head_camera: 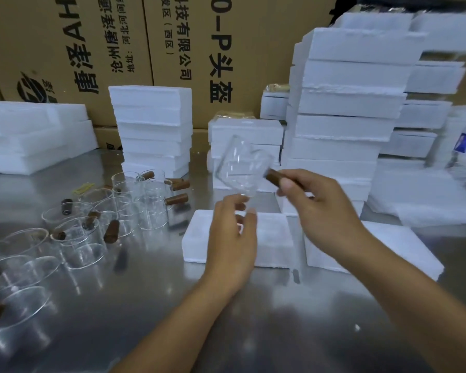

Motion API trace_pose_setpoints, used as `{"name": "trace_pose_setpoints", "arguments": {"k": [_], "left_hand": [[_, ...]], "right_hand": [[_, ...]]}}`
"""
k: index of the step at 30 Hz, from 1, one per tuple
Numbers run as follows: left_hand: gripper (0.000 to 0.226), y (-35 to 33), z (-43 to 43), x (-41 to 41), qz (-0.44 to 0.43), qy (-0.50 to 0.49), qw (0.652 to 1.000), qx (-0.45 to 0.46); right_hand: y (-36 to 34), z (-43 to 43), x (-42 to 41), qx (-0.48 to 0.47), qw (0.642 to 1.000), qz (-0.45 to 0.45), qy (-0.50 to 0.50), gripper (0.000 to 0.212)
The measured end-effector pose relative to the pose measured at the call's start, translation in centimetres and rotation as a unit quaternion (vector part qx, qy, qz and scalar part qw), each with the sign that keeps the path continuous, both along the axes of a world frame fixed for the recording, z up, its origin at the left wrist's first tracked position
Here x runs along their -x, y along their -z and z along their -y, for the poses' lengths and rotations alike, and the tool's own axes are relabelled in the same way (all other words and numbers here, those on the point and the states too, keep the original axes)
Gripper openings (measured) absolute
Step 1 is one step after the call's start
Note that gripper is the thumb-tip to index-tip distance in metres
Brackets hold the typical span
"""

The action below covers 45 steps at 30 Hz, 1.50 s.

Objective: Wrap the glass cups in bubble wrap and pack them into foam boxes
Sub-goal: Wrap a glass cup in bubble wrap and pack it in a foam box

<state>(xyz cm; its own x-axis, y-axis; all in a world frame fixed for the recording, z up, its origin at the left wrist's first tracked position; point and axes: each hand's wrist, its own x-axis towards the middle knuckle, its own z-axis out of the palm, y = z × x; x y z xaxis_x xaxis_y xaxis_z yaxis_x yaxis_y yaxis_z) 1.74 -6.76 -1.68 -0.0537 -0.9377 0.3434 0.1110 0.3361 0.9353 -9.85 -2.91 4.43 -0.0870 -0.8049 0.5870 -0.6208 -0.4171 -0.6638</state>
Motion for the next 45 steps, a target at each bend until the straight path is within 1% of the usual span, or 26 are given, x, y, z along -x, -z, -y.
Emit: {"name": "trace_pose_setpoints", "arguments": {"k": [1,2,3,4,7,9,13,15,18,19,20,21,22,24,25,27,29,31,34,35,38,42,44,45], "left_hand": [[0.012,-0.4,0.0,0.2,-0.056,0.006,0.997,-0.046],[0.016,-1.1,-0.2,0.0,-0.111,0.039,0.989,-0.089],[0.019,-1.5,-0.2,-0.1,-0.142,0.065,0.981,-0.115],[0.026,-1.9,-0.2,-0.3,-0.158,0.1,0.972,-0.141],[0.064,-2.6,-0.8,0.7,-0.191,0.217,0.935,-0.207],[0.077,-2.9,-1.7,2.2,-0.198,0.248,0.921,-0.228],[0.069,-2.6,-2.5,4.3,-0.192,0.225,0.923,-0.248],[0.071,-2.3,-2.5,4.4,-0.189,0.226,0.923,-0.249],[0.076,-2.1,-2.3,3.9,-0.194,0.222,0.926,-0.235],[0.079,-2.0,-2.2,3.6,-0.194,0.218,0.927,-0.234],[0.081,-1.8,-2.0,3.3,-0.199,0.218,0.926,-0.237],[0.079,-1.6,-1.8,3.0,-0.211,0.22,0.921,-0.243],[0.075,-1.6,-1.6,2.8,-0.23,0.223,0.913,-0.254],[0.069,-1.5,-1.3,2.6,-0.276,0.227,0.893,-0.272],[0.067,-1.5,-1.2,2.5,-0.296,0.225,0.886,-0.277],[0.063,-1.5,-1.0,2.5,-0.317,0.22,0.88,-0.279],[0.059,-1.4,-0.8,2.6,-0.319,0.213,0.88,-0.278],[0.058,-1.4,-0.7,2.6,-0.315,0.209,0.883,-0.279],[0.06,-1.5,-0.5,2.7,-0.292,0.205,0.894,-0.271],[0.06,-1.5,-0.5,2.7,-0.281,0.203,0.899,-0.268],[0.057,-1.4,-0.6,3.1,-0.264,0.202,0.907,-0.258],[0.055,-1.3,-0.9,3.2,-0.268,0.211,0.905,-0.254],[0.054,-1.3,-1.0,3.1,-0.272,0.219,0.902,-0.253],[0.053,-1.3,-1.0,3.1,-0.273,0.221,0.902,-0.252]], "right_hand": [[0.0,-0.8,1.2,0.001,1.0,0.008,0.008,0.018],[0.1,-1.6,2.2,-0.001,1.0,0.014,0.016,0.02],[0.3,-2.3,3.1,-0.004,1.0,0.016,0.024,0.022],[0.5,-2.9,3.9,-0.008,0.999,0.011,0.03,0.024],[1.5,-3.9,5.4,-0.026,0.999,-0.01,0.043,0.027],[2.2,-4.0,6.1,-0.026,0.998,-0.013,0.047,0.029],[3.0,-3.8,7.2,-0.032,0.999,-0.018,0.04,0.03],[3.1,-3.7,7.8,-0.053,0.998,-0.022,0.025,0.028],[2.9,-3.7,8.8,-0.113,0.993,-0.027,-0.003,0.014],[2.8,-3.7,9.4,-0.135,0.99,-0.035,-0.005,0.016],[2.6,-3.5,10.1,-0.15,0.987,-0.05,-0.001,0.027],[2.4,-3.2,11.0,-0.163,0.984,-0.065,0.012,0.034],[2.2,-2.7,12.0,-0.169,0.982,-0.075,0.028,0.033],[2.1,-1.4,14.6,-0.157,0.981,-0.079,0.075,0.015],[2.2,-0.7,16.0,-0.147,0.98,-0.076,0.109,0.012],[2.9,0.8,19.1,-0.141,0.969,-0.077,0.19,0.02],[3.8,1.6,21.8,-0.161,0.947,-0.098,0.259,0.03],[5.0,1.7,24.2,-0.205,0.925,-0.116,0.297,0.041],[7.0,1.1,26.0,-0.282,0.896,-0.131,0.317,0.05],[7.5,1.0,26.2,-0.286,0.894,-0.13,0.319,0.049],[8.0,1.1,26.2,-0.254,0.893,-0.13,0.348,0.039],[8.0,1.3,25.7,-0.207,0.893,-0.124,0.38,0.022],[7.8,1.3,25.4,-0.212,0.884,-0.16,0.385,0.012],[7.7,1.3,25.3,-0.216,0.878,-0.177,0.389,0.012]]}}
